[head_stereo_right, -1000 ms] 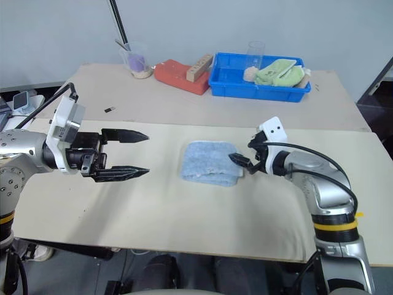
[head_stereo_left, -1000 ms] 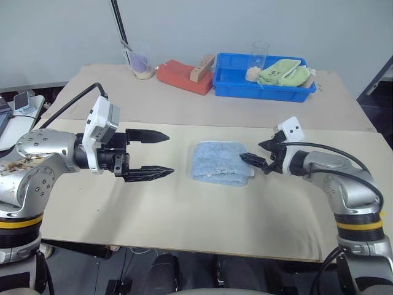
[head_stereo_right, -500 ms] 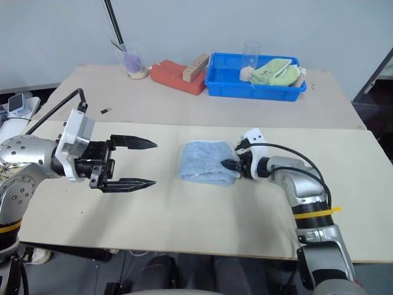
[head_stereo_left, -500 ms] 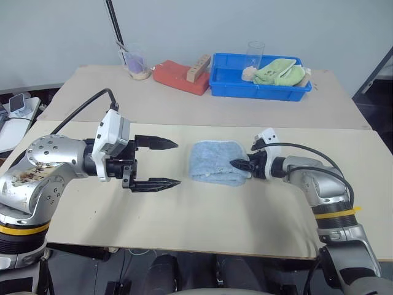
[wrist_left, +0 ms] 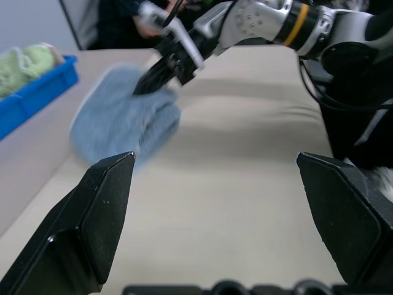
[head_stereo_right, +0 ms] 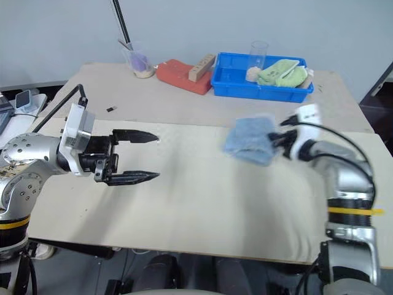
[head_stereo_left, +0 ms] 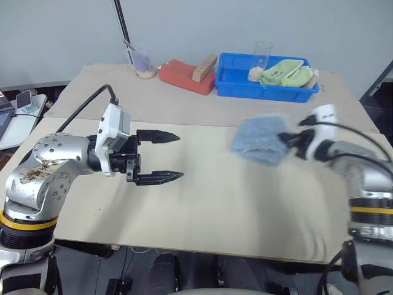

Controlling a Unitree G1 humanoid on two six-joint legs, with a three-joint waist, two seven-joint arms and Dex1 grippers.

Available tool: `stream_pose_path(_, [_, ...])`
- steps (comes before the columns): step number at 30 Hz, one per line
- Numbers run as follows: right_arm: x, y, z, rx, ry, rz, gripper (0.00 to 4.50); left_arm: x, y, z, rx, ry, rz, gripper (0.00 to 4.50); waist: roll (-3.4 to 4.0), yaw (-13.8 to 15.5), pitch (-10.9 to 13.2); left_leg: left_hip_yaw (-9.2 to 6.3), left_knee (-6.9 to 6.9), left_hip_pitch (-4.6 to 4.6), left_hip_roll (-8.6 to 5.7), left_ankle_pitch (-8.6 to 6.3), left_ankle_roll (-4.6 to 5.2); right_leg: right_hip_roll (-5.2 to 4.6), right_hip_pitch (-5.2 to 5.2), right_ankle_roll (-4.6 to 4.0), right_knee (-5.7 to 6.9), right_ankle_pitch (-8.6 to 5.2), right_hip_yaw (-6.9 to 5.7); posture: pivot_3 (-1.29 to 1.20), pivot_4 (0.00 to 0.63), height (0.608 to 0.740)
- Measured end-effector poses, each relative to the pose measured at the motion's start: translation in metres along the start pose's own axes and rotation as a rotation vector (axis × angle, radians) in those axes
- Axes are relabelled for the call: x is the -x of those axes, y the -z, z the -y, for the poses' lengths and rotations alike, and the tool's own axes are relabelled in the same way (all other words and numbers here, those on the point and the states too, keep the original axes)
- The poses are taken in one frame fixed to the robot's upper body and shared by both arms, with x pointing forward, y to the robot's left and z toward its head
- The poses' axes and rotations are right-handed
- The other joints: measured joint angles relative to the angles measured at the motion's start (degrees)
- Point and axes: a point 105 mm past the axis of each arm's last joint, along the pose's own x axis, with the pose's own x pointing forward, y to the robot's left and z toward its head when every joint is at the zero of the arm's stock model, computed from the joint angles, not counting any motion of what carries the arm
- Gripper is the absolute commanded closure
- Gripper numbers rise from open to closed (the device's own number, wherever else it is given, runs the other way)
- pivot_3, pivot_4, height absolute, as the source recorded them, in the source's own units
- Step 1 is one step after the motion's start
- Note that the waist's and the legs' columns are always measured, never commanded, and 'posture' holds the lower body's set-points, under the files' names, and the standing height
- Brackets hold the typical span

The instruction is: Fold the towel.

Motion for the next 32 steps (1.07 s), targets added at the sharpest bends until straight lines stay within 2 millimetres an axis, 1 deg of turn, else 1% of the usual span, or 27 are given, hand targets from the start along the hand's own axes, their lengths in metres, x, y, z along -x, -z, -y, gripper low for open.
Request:
stream_pose_path(1, [0.000, 0.005, 0.004, -0.009, 0.022, -0.010, 4.47, -0.001, 0.000, -0.001, -0.001, -0.002, 0.000, 0.00, -0.01, -0.1, 0.0, 0.07, -0.01, -0.05, 0.01, 0.00, 0.00, 0.07, 0.00, 0.00, 0.04, 0.00, 0.12, 0.00, 0.150, 0.649])
stream_pose_path(3, [-0.007, 0.021, 0.008, -0.065, 0.058, -0.038, 3.64, -0.003, 0.002, -0.004, 0.012, 0.004, -0.010, 0.00, -0.01, -0.8, 0.0, 0.12, -0.01, -0.06, 0.01, -0.01, 0.01, 0.14, 0.04, 0.01, 0.15, 0.00, 0.26, 0.00, 0.150, 0.649])
stream_pose_path(4, [-0.010, 0.027, 0.008, -0.090, 0.072, -0.045, 3.37, -0.005, 0.002, -0.004, 0.011, 0.007, -0.010, 0.00, -0.01, -1.0, 0.0, 0.11, -0.01, -0.06, 0.03, 0.00, 0.01, 0.18, 0.02, 0.01, 0.18, 0.01, 0.27, 0.00, 0.150, 0.649])
stream_pose_path(6, [-0.018, 0.043, 0.004, -0.148, 0.103, -0.069, 2.61, -0.008, 0.003, -0.005, 0.014, 0.019, -0.010, 0.00, 0.00, -1.4, 0.0, 0.15, 0.01, -0.04, 0.01, 0.00, 0.01, 0.20, -0.05, 0.01, 0.41, 0.00, 0.41, 0.00, 0.150, 0.649])
stream_pose_path(7, [-0.019, 0.047, 0.004, -0.157, 0.113, -0.075, 2.28, -0.008, 0.005, -0.006, 0.014, 0.020, -0.014, 0.00, 0.07, -1.4, 0.0, 0.15, 0.01, -0.05, 0.01, 0.00, 0.01, 0.20, -0.10, 0.00, 0.49, -0.01, 0.50, 0.00, 0.150, 0.649])
stream_pose_path(8, [-0.019, 0.046, 0.006, -0.161, 0.130, -0.071, 1.96, -0.008, 0.006, -0.006, 0.015, 0.018, -0.016, 0.00, 0.15, -1.4, 0.1, 0.17, 0.01, -0.05, 0.00, 0.00, 0.01, 0.20, -0.14, -0.02, 0.55, -0.03, 0.61, 0.00, 0.150, 0.649])
stream_pose_path(10, [-0.013, 0.038, 0.014, -0.166, 0.167, -0.039, 1.23, -0.008, 0.007, -0.008, 0.015, 0.011, -0.017, 0.00, 0.20, -1.3, 0.0, 0.17, 0.01, -0.05, 0.00, 0.00, 0.01, 0.23, -0.14, -0.02, 0.55, -0.05, 0.61, 0.00, 0.150, 0.649])
stream_pose_path(12, [-0.007, 0.024, 0.019, -0.152, 0.196, 0.011, 0.54, -0.008, 0.007, -0.009, 0.017, 0.002, -0.017, 0.00, 0.21, -1.2, 0.0, 0.16, 0.01, -0.05, 0.01, 0.00, 0.01, 0.23, -0.14, -0.01, 0.54, -0.05, 0.64, 0.00, 0.150, 0.649])
stream_pose_path(13, [-0.003, 0.014, 0.020, -0.137, 0.209, 0.044, 0.21, -0.007, 0.008, -0.009, 0.018, -0.005, -0.018, 0.00, 0.21, -1.2, 0.0, 0.16, 0.01, -0.05, 0.00, 0.00, 0.00, 0.23, -0.13, 0.00, 0.54, -0.05, 0.67, 0.00, 0.150, 0.649])
stream_pose_path(14, [0.001, 0.006, 0.021, -0.122, 0.219, 0.066, 0.02, -0.007, 0.009, -0.010, 0.020, -0.014, -0.019, 0.00, 0.22, -1.2, 0.0, 0.15, 0.01, -0.03, 0.00, 0.00, 0.01, 0.23, -0.12, 0.00, 0.53, -0.05, 0.68, 0.00, 0.150, 0.649])
stream_pose_path(16, [0.011, -0.009, 0.024, -0.057, 0.235, 0.098, 0.02, -0.004, 0.012, -0.012, 0.023, -0.052, -0.027, 0.00, 0.22, -1.2, 0.0, 0.15, 0.01, -0.04, 0.01, 0.00, 0.01, 0.23, -0.13, 0.00, 0.52, -0.06, 0.68, 0.00, 0.150, 0.649])
stream_pose_path(17, [0.020, -0.016, 0.026, 0.019, 0.243, 0.103, 0.02, -0.001, 0.015, -0.013, 0.023, -0.084, -0.039, 0.00, 0.24, -1.2, 0.0, 0.14, -0.01, -0.03, 0.01, -0.01, 0.01, 0.22, -0.13, 0.02, 0.49, -0.07, 0.68, 0.00, 0.150, 0.649])
stream_pose_path(19, [0.036, -0.029, 0.026, 0.187, 0.226, 0.104, 0.02, 0.011, 0.027, -0.016, 0.017, -0.165, -0.102, 0.00, 0.25, -1.1, 0.0, 0.14, -0.05, 0.01, 0.03, -0.01, 0.01, 0.20, -0.13, 0.04, 0.45, -0.13, 0.67, 0.00, 0.150, 0.649])
stream_pose_path(21, [0.047, -0.039, 0.013, 0.329, 0.121, 0.106, 0.02, 0.029, 0.040, -0.022, 0.001, -0.268, -0.202, 0.00, 0.12, -1.3, 0.1, 0.11, -0.06, 0.02, 0.08, -0.01, 0.02, 0.22, -0.13, 0.04, 0.42, -0.14, 0.64, 0.00, 0.150, 0.649])
stream_pose_path(22, [0.050, -0.038, 0.003, 0.390, 0.051, 0.091, 0.02, 0.037, 0.047, -0.024, -0.011, -0.315, -0.254, 0.00, 0.09, -1.3, 0.1, 0.07, -0.06, 0.04, 0.09, -0.02, 0.02, 0.23, -0.12, 0.05, 0.42, -0.14, 0.64, 0.00, 0.150, 0.649])
stream_pose_path(24, [0.056, -0.023, -0.014, 0.517, -0.097, 0.014, 0.02, 0.058, 0.061, -0.026, -0.022, -0.409, -0.353, 0.00, -0.02, -1.4, 0.2, 0.03, -0.11, 0.12, 0.12, -0.02, 0.02, 0.20, -0.12, 0.03, 0.41, -0.16, 0.62, 0.00, 0.150, 0.649])
stream_pose_path(26, [0.060, -0.003, -0.024, 0.561, -0.211, -0.066, 0.02, 0.078, 0.071, -0.026, -0.019, -0.487, -0.407, 0.00, -0.07, -1.2, 0.2, 0.03, -0.10, 0.33, 0.13, -0.02, 0.01, 0.15, -0.20, -0.20, 0.40, -0.29, 0.58, 0.00, 0.150, 0.649])
stream_pose_path(27, [0.061, 0.002, -0.028, 0.549, -0.255, -0.077, 0.02, 0.085, 0.075, -0.025, -0.015, -0.512, -0.426, 0.00, -0.09, -1.2, 0.2, 0.06, -0.09, 0.29, 0.12, -0.02, 0.01, 0.13, -0.29, -0.27, 0.40, -0.32, 0.60, 0.00, 0.150, 0.649])
stream_pose_path(29, [0.064, 0.002, -0.040, 0.524, -0.331, -0.071, 0.02, 0.096, 0.081, -0.020, 0.002, -0.538, -0.447, 0.00, -0.10, -1.2, 0.2, 0.09, -0.08, 0.20, 0.10, -0.02, 0.01, 0.08, -0.33, -0.25, 0.42, -0.31, 0.65, 0.00, 0.150, 0.649])
stream_pose_path(30, [0.066, 0.000, -0.045, 0.517, -0.366, -0.060, 0.02, 0.100, 0.082, -0.019, 0.006, -0.550, -0.450, 0.00, -0.12, -1.1, 0.2, 0.09, -0.07, 0.21, 0.11, -0.02, 0.00, 0.08, -0.33, -0.25, 0.41, -0.31, 0.64, 0.00, 0.150, 0.649])
stream_pose_path(32, [0.069, -0.002, -0.051, 0.501, -0.402, -0.053, 0.02, 0.108, 0.081, -0.018, 0.011, -0.578, -0.452, 0.00, -0.15, -1.0, 0.2, 0.06, -0.07, 0.23, 0.12, -0.03, 0.00, 0.08, -0.32, -0.26, 0.35, -0.32, 0.60, 0.00, 0.150, 0.649])
